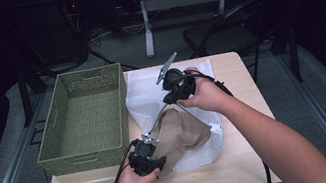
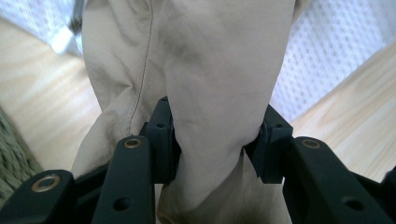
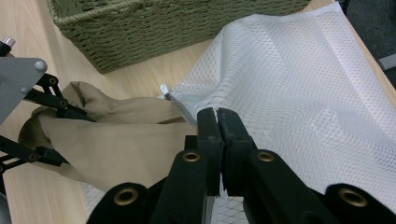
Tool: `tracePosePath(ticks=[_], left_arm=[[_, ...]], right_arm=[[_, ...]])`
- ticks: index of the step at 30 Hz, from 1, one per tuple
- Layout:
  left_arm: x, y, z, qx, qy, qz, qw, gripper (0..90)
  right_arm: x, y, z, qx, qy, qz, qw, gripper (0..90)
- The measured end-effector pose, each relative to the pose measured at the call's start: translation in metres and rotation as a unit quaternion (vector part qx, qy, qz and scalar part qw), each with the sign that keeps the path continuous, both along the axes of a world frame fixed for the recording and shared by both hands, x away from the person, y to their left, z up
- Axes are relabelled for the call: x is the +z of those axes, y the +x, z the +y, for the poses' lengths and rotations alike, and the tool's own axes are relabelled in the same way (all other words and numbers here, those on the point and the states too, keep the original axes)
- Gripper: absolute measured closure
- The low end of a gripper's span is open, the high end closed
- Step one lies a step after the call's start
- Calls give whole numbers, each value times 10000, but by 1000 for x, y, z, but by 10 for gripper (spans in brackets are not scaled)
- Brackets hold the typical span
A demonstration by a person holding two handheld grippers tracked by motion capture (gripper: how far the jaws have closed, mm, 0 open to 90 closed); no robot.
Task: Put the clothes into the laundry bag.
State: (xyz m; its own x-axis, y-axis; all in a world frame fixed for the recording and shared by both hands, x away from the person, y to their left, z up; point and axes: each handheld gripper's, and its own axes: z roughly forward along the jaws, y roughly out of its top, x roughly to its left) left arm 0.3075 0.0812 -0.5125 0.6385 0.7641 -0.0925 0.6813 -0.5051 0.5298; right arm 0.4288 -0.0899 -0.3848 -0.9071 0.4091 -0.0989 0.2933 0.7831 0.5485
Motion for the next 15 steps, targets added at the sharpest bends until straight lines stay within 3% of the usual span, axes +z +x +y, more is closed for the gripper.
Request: tracePosePath(ticks=[7, 15], left_arm=[[10, 11, -11, 26, -8, -94, 10000, 585], [13, 24, -21, 66, 6, -130, 9999, 584]], right_arm=[[1, 0, 0, 8, 8, 31, 10000, 888], [2, -1, 1, 28, 8, 16, 10000, 887]])
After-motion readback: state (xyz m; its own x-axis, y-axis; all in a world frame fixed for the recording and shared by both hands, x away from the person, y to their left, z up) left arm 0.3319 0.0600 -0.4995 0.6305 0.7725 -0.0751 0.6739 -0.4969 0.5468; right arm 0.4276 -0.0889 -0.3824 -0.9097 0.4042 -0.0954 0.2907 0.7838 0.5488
